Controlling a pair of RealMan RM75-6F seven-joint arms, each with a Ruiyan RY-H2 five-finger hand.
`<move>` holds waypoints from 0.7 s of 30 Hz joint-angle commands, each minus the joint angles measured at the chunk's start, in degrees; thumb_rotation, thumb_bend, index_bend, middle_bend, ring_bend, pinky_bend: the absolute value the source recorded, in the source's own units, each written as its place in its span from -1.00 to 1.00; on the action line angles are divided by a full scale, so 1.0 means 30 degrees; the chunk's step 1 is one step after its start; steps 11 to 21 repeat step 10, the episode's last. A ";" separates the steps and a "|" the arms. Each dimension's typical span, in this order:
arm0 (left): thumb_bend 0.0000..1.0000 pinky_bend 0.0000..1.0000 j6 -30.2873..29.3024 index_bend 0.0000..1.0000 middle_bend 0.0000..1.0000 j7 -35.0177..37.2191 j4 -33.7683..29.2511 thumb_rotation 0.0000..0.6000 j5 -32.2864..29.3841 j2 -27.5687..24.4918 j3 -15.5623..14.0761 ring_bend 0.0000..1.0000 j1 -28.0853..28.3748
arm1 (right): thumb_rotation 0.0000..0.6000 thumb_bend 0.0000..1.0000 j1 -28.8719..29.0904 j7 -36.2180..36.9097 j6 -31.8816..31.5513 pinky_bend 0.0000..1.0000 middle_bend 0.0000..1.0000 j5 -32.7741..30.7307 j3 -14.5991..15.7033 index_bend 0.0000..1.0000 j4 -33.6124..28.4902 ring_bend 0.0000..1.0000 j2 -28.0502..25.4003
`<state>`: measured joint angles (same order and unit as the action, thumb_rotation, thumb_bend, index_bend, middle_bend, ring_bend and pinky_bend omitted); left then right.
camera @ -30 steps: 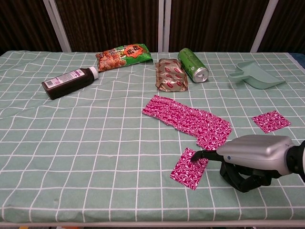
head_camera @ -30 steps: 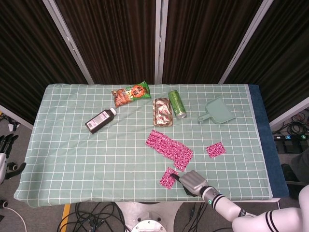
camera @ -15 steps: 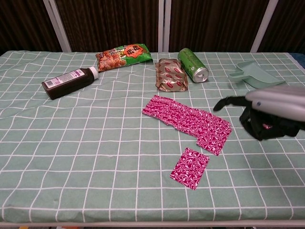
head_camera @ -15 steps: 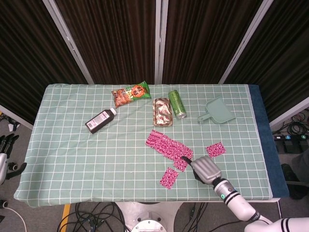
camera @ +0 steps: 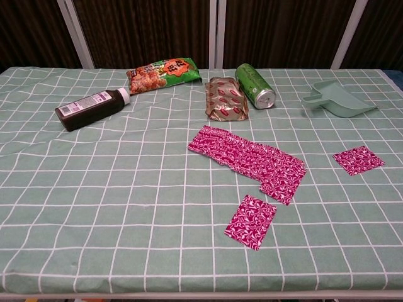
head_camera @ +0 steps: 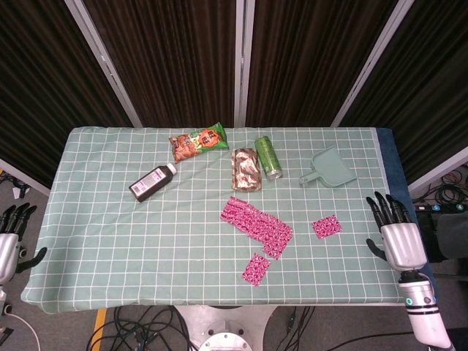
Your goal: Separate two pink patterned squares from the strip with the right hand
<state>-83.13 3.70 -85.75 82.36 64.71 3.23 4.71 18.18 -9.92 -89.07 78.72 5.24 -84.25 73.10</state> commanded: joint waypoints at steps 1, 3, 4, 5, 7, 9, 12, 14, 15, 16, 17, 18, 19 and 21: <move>-0.51 -0.71 -0.0228 -0.83 -0.90 -0.0034 0.0178 1.00 0.0262 0.0136 -0.0097 -1.00 -0.0063 | 1.00 -0.80 -0.1246 0.1748 -0.0373 -0.86 -1.00 0.0211 -0.0323 -1.00 0.1628 -1.00 -0.0223; -0.51 -0.71 -0.0384 -0.83 -0.90 -0.0053 0.0191 1.00 0.0393 0.0207 -0.0106 -1.00 -0.0089 | 1.00 -0.80 -0.1383 0.2048 -0.0151 -0.86 -1.00 0.0311 -0.0441 -1.00 0.1876 -1.00 -0.0218; -0.51 -0.71 -0.0464 -0.83 -0.90 -0.0061 0.0150 1.00 0.0439 0.0229 -0.0103 -1.00 -0.0108 | 1.00 -0.80 -0.1427 0.2133 -0.0047 -0.86 -1.00 0.0371 -0.0476 -1.00 0.1903 -1.00 -0.0238; -0.51 -0.71 -0.0576 -0.83 -0.90 -0.0090 0.0074 1.00 0.0517 0.0252 -0.0112 -1.00 -0.0138 | 1.00 -0.80 -0.1474 0.2200 0.0084 -0.86 -1.00 0.0454 -0.0526 -1.00 0.1899 -1.00 -0.0280; -0.51 -0.71 -0.0733 -0.83 -0.90 -0.0182 -0.0057 1.00 0.0658 0.0254 -0.0137 -1.00 -0.0172 | 1.00 -0.80 -0.1524 0.2207 0.0232 -0.86 -1.00 0.0578 -0.0634 -1.00 0.1899 -1.00 -0.0321; -0.51 -0.71 -0.0840 -0.83 -0.90 -0.0363 -0.0186 1.00 0.0785 0.0241 -0.0169 -1.00 -0.0190 | 1.00 -0.80 -0.1585 0.2196 0.0382 -0.86 -1.00 0.0652 -0.0799 -1.00 0.1880 -1.00 -0.0343; -0.51 -0.71 -0.0855 -0.83 -0.90 -0.0439 -0.0237 1.00 0.0810 0.0233 -0.0174 -1.00 -0.0186 | 1.00 -0.80 -0.1622 0.2217 0.0453 -0.86 -1.00 0.0670 -0.0857 -1.00 0.1874 -1.00 -0.0347; -0.51 -0.71 -0.0855 -0.83 -0.90 -0.0439 -0.0237 1.00 0.0810 0.0233 -0.0174 -1.00 -0.0186 | 1.00 -0.80 -0.1622 0.2217 0.0453 -0.86 -1.00 0.0670 -0.0857 -1.00 0.1874 -1.00 -0.0347; -0.51 -0.71 -0.0855 -0.83 -0.90 -0.0439 -0.0237 1.00 0.0810 0.0233 -0.0174 -1.00 -0.0186 | 1.00 -0.80 -0.1622 0.2217 0.0453 -0.86 -1.00 0.0670 -0.0857 -1.00 0.1874 -1.00 -0.0347; -0.51 -0.71 -0.0855 -0.83 -0.90 -0.0439 -0.0237 1.00 0.0810 0.0233 -0.0174 -1.00 -0.0186 | 1.00 -0.80 -0.1622 0.2217 0.0453 -0.86 -1.00 0.0670 -0.0857 -1.00 0.1874 -1.00 -0.0347; -0.51 -0.71 -0.0855 -0.83 -0.90 -0.0439 -0.0237 1.00 0.0810 0.0233 -0.0174 -1.00 -0.0186 | 1.00 -0.80 -0.1622 0.2217 0.0453 -0.86 -1.00 0.0670 -0.0857 -1.00 0.1874 -1.00 -0.0347; -0.51 -0.71 -0.0855 -0.83 -0.90 -0.0439 -0.0237 1.00 0.0810 0.0233 -0.0174 -1.00 -0.0186 | 1.00 -0.80 -0.1622 0.2217 0.0453 -0.86 -1.00 0.0670 -0.0857 -1.00 0.1874 -1.00 -0.0347; -0.51 -0.71 -0.0855 -0.83 -0.90 -0.0439 -0.0237 1.00 0.0810 0.0233 -0.0174 -1.00 -0.0186 | 1.00 -0.80 -0.1622 0.2217 0.0453 -0.86 -1.00 0.0670 -0.0857 -1.00 0.1874 -1.00 -0.0347; -0.51 -0.71 -0.0855 -0.83 -0.90 -0.0439 -0.0237 1.00 0.0810 0.0233 -0.0174 -1.00 -0.0186 | 1.00 -0.80 -0.1622 0.2217 0.0453 -0.86 -1.00 0.0670 -0.0857 -1.00 0.1874 -1.00 -0.0347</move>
